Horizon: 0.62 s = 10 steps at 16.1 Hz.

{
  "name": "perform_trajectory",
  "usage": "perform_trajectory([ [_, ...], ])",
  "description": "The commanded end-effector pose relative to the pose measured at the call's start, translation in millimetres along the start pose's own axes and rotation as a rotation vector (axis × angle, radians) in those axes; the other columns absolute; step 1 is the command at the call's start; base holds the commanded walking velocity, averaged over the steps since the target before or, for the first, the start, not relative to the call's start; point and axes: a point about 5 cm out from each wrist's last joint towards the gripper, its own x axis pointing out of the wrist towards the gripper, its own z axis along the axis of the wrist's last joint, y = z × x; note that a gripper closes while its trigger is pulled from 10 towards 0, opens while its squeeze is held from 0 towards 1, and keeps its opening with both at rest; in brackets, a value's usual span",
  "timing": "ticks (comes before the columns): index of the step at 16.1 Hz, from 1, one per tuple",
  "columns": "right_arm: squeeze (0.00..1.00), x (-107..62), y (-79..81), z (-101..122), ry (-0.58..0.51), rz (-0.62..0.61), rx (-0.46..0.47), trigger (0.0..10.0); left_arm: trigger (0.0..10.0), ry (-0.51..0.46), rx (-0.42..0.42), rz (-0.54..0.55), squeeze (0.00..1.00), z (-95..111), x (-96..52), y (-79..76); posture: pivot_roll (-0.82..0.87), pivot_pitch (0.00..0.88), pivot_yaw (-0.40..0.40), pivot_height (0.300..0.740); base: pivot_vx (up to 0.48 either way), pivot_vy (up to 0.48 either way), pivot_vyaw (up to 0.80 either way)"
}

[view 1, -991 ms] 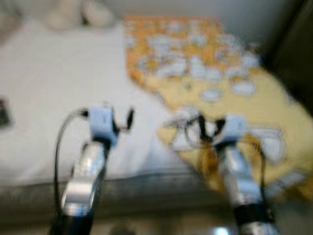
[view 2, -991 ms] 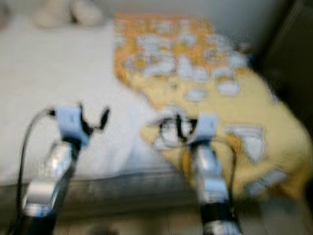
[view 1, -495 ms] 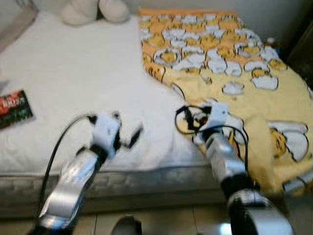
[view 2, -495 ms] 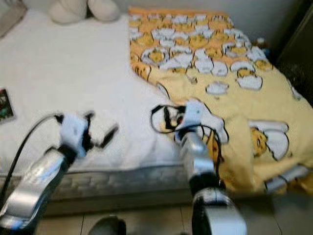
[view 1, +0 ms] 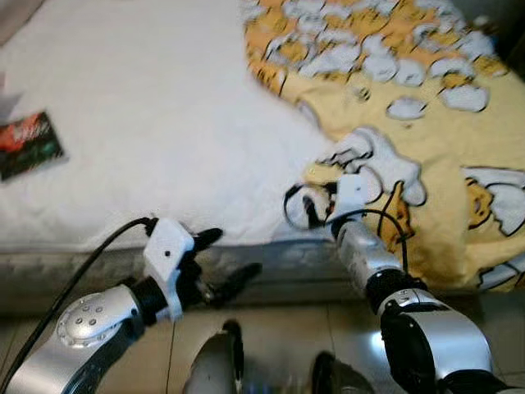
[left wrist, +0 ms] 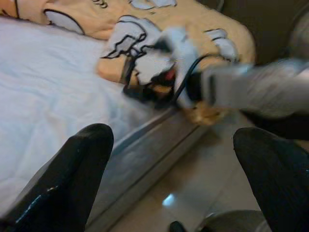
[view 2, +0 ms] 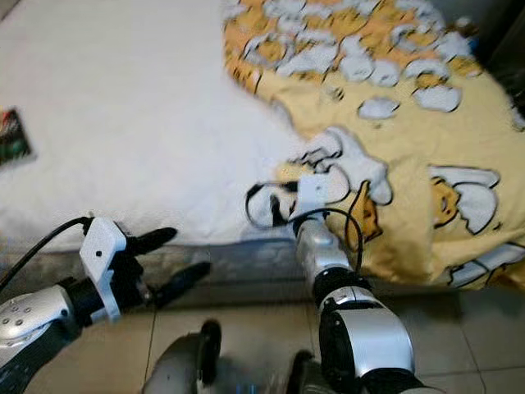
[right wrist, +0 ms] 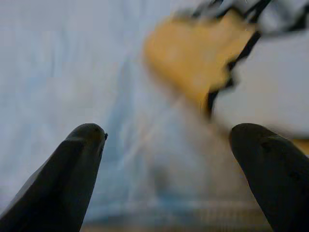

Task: Clean up the room

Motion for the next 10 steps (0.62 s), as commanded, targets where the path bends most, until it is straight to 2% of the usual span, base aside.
perform_trajectory([
  [1, 0.00, 1.0, -1.4, 4.7, -0.012, -0.011, -0.070, 10.0, 10.0, -0.007, -0.020, -0.010, 0.00, 4.7, -1.7, -6.2, 0.43, 0.305, 0.023, 0.732, 0.000, 0.000, 0.00],
  [3, 0.00, 1.2, -8.2, 9.0, -0.028, -0.045, -0.137, 10.0, 10.0, -0.016, -0.059, 0.026, 0.00, 7.3, -6.4, -8.6, 0.43, 0.317, 0.015, 0.732, 0.000, 0.000, 0.00],
  [5, 0.00, 2.3, -10.1, 23.3, -0.098, -0.059, -0.109, 10.0, 10.0, -0.002, -0.052, 0.048, 0.00, 5.3, -9.2, -11.7, 0.43, 0.318, -0.007, 0.732, 0.000, 0.000, 0.00],
  [6, 0.00, 0.9, -6.9, 39.1, -0.221, -0.034, -0.051, 10.0, 10.0, -0.023, 0.044, 0.137, 0.00, 7.9, -7.8, -6.4, 0.41, 0.301, -0.027, 0.732, 0.000, 0.000, 0.00],
  [7, 0.00, -1.8, -4.6, 44.7, -0.291, -0.022, -0.044, 10.0, 10.0, -0.045, 0.085, 0.194, 0.00, 9.3, -5.7, -1.6, 0.39, 0.289, -0.036, 0.732, 0.000, 0.000, 0.00],
  [8, 0.00, -15.5, -0.2, 52.2, -0.437, -0.004, -0.030, 10.0, 10.0, -0.105, 0.073, 0.290, 0.00, 11.3, -0.6, 6.0, 0.33, 0.250, -0.057, 0.732, 0.000, 0.000, 0.00],
  [9, 0.00, -29.0, 2.3, 55.6, -0.524, 0.004, -0.021, 10.0, 10.0, -0.135, 0.064, 0.348, 0.00, 12.0, 3.6, 10.8, 0.32, 0.238, -0.060, 0.732, 0.000, 0.000, 0.00],
  [10, 0.00, -51.9, 1.6, 51.8, -0.588, -0.016, -0.028, 10.0, 10.0, -0.172, 0.043, 0.378, 0.00, 13.2, 14.8, 12.1, 0.25, 0.183, -0.069, 0.732, 0.000, 0.000, 0.00],
])
